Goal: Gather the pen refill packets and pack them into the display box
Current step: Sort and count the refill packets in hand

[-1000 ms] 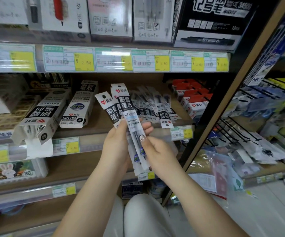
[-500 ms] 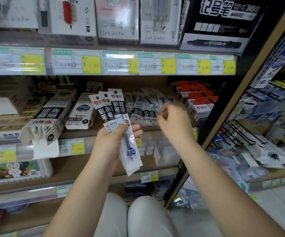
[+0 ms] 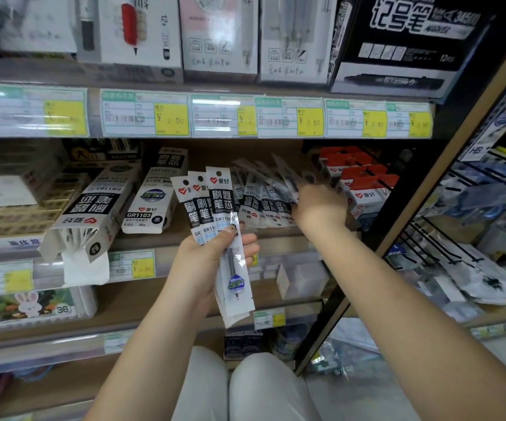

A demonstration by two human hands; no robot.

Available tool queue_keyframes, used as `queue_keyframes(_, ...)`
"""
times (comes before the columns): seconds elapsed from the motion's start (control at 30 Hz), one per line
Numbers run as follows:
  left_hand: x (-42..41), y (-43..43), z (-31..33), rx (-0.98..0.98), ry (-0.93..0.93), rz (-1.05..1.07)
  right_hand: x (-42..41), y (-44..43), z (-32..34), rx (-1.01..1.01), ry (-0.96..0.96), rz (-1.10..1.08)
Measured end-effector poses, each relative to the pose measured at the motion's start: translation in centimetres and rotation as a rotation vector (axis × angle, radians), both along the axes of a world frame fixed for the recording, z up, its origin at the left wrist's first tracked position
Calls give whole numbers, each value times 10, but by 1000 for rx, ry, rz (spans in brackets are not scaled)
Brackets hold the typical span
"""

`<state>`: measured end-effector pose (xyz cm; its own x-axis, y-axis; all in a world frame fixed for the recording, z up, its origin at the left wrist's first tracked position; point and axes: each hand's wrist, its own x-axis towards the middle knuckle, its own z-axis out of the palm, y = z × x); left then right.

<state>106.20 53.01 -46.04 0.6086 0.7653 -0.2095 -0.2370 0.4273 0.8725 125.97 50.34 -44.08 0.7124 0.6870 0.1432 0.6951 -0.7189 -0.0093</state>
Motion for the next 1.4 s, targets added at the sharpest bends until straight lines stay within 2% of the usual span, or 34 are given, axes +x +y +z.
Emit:
queue_keyframes(0.37,-1,-5,-4,-22,0,-23,14,-3,0,179,295,-1)
queue_keyframes(0.57,-1,-5,-7,-30,11,-21,14,-10,12,231,250,26)
queue_keyframes(0.83,-3,-4,-11,-70,54,7,16,-23,22,442,228,69)
queue_keyframes(1.03,-13,-5,-11,-73,70,33,12,-43,30,528,222,265)
queue_keyframes(1.17,-23,1,-9,-21,70,51,10,-57,43,580,427,355)
queue_keyframes(1.3,-32,4,-9,13,86,37,9,-71,47,768,916,347)
queue_keyframes(1.4,-38,3,-11,55,110,53,7,-78,46,765,1118,346)
